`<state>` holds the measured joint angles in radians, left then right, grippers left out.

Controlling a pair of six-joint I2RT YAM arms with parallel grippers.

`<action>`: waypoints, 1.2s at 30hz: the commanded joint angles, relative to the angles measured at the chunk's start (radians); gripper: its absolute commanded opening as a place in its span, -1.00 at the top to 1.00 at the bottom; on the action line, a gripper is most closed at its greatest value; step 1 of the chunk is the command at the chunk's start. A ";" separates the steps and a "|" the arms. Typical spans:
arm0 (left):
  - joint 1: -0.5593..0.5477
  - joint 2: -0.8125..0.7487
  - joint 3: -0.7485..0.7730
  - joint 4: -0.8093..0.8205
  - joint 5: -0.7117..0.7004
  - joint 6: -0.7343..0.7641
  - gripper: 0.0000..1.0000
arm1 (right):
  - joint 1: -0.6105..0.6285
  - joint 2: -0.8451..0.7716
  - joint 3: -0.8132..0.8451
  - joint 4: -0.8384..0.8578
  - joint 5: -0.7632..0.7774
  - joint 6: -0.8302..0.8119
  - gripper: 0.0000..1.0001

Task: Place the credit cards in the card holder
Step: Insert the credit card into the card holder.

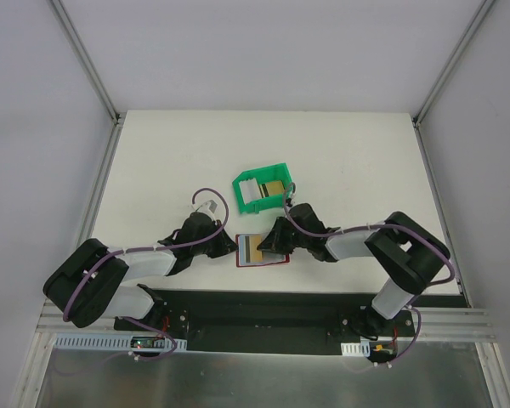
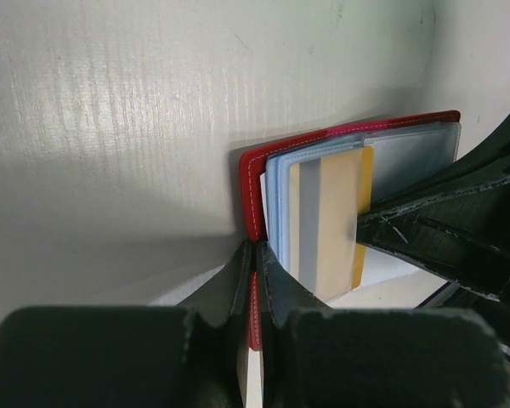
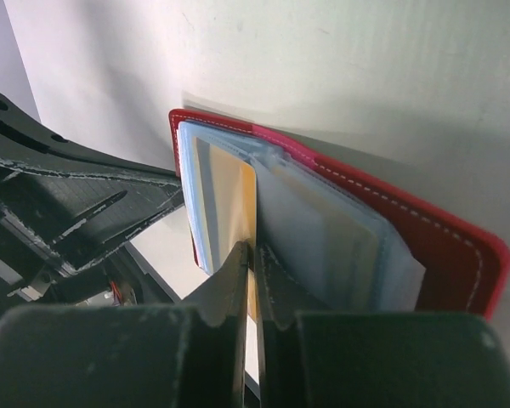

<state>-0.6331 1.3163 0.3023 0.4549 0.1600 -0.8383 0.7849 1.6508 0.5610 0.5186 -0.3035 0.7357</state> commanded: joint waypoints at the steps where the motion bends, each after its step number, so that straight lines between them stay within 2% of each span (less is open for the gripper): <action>1: 0.007 0.008 -0.031 -0.079 -0.016 -0.002 1.00 | 0.019 0.012 0.031 -0.044 0.066 -0.008 0.84; 5: 0.007 0.001 -0.035 -0.078 -0.019 -0.007 1.00 | -0.002 -0.066 0.014 -0.143 0.119 -0.053 0.54; 9: 0.007 0.009 -0.034 -0.079 -0.019 -0.001 1.00 | -0.006 -0.106 0.010 -0.183 0.132 -0.073 0.37; 19: 0.007 0.018 -0.032 -0.070 -0.013 0.002 1.00 | 0.019 -0.033 0.091 -0.161 0.032 -0.110 0.35; 27: 0.007 0.024 -0.031 -0.064 -0.007 0.001 1.00 | 0.045 0.012 0.157 -0.169 0.003 -0.133 0.48; 31: 0.007 0.017 -0.037 -0.065 -0.020 -0.004 1.00 | 0.043 -0.042 0.180 -0.251 0.038 -0.188 0.49; 36: 0.007 -0.012 -0.034 -0.087 -0.037 -0.004 1.00 | 0.024 -0.155 0.240 -0.431 0.107 -0.309 0.27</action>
<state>-0.6331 1.3140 0.2977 0.4591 0.1551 -0.8536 0.8131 1.6165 0.7204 0.2264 -0.2508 0.5449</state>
